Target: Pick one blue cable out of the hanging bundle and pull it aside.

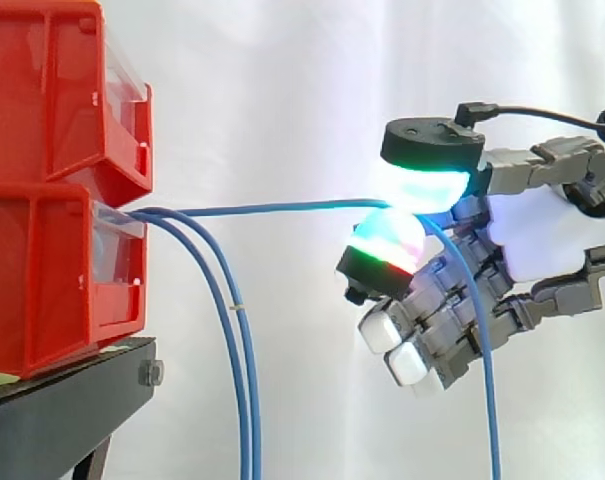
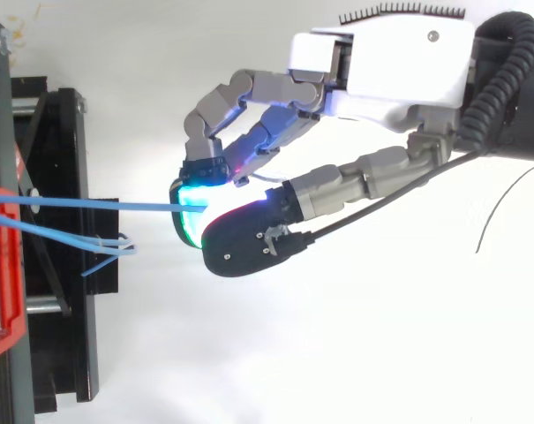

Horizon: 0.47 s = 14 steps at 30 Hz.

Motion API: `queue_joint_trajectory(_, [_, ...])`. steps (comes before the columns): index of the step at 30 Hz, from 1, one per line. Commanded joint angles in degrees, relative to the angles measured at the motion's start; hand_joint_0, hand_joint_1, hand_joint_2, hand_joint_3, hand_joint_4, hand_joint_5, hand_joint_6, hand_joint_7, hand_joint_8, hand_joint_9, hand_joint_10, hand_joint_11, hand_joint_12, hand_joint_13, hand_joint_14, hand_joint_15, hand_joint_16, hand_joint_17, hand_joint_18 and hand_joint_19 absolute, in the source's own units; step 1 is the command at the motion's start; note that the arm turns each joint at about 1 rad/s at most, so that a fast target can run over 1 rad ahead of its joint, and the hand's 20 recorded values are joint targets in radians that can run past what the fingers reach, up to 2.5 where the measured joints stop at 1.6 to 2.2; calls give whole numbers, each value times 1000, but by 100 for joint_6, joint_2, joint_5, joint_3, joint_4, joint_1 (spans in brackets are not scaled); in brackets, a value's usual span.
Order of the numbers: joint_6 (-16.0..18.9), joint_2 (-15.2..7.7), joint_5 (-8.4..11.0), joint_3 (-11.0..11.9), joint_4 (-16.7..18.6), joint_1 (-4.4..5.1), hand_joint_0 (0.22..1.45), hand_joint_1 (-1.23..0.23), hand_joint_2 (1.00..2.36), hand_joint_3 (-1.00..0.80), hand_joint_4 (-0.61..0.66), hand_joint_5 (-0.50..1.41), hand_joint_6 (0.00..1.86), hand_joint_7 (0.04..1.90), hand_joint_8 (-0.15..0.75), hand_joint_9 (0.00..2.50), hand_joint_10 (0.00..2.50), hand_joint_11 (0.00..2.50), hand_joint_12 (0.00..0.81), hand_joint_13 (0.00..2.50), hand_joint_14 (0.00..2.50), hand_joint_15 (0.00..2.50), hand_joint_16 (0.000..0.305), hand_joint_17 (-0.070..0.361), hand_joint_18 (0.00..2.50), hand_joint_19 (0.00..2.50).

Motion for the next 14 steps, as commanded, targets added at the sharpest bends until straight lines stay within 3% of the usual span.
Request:
queue_joint_trajectory(1, [0, -2, 0, -2, 6, 0, 618, -869, 1014, -19, -25, -102, 908, 1151, 277, 945, 10, 332, 341, 758, 18, 473, 40, 90, 520, 466])
queue_joint_trajectory(14, [0, 7, 0, -2, 6, 0, 616, -869, 1014, -14, -25, -102, 908, 1150, 280, 986, 11, 367, 349, 786, 17, 490, 42, 95, 567, 496])
